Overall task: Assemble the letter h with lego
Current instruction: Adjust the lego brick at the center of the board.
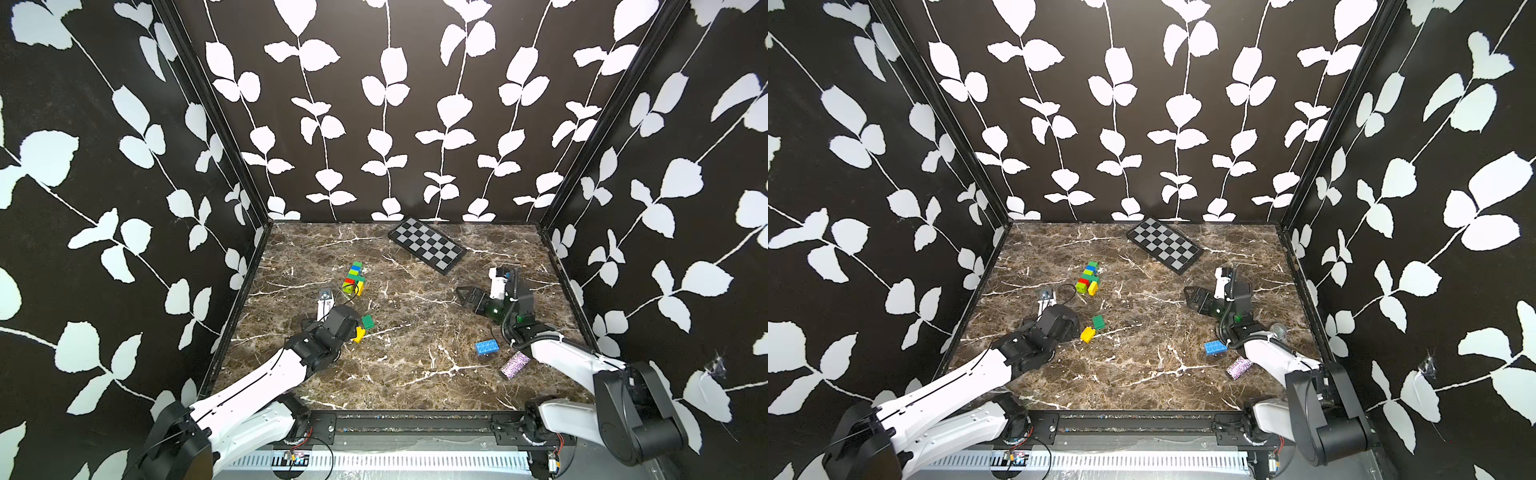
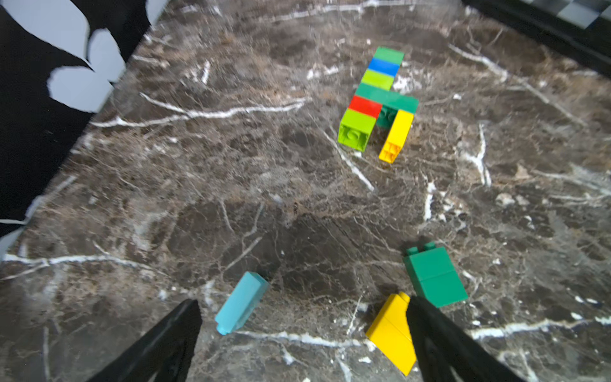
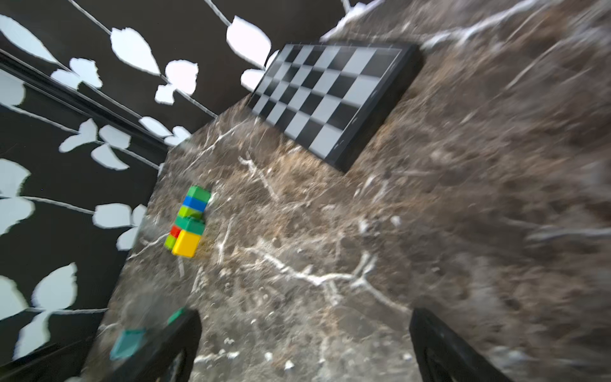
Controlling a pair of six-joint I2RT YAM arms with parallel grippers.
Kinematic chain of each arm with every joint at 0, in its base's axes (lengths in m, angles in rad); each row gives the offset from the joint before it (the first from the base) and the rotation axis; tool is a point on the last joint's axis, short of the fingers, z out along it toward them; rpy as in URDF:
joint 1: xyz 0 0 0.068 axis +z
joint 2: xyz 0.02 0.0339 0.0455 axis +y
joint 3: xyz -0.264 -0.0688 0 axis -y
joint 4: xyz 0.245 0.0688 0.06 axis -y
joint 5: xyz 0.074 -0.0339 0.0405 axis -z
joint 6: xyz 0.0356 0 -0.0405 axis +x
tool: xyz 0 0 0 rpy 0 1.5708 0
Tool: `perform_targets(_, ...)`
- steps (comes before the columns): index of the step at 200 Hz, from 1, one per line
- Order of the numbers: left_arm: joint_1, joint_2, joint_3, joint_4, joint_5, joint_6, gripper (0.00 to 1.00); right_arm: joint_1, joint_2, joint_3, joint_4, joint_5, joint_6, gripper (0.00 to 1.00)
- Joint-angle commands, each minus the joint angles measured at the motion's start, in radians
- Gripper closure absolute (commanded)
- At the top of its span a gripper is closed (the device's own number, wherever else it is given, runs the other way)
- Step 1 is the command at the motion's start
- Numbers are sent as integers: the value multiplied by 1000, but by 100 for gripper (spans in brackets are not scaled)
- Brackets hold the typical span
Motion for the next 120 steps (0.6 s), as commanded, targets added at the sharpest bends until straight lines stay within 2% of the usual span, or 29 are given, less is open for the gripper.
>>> perform_targets(1, 36, 34, 10, 52, 99, -5, 1, 143, 66, 119, -58, 9, -63, 12)
perform_targets(26, 79, 70, 15, 50, 150, -27, 1, 393, 222, 326, -286, 233, -181, 21)
perform_targets(42, 119, 65, 2, 44, 179, -47, 1, 491, 327, 421, -327, 299, -169, 27)
perform_targets(69, 203, 22, -39, 59, 255, -67, 1, 638, 477, 583, -403, 447, -181, 27)
perform_targets(92, 250, 2, -58, 60, 297, -76, 1, 696, 583, 710, -489, 489, -164, 28)
perform_targets(120, 282, 4, -62, 59, 331, -82, 1, 720, 670, 821, -546, 479, -147, 28)
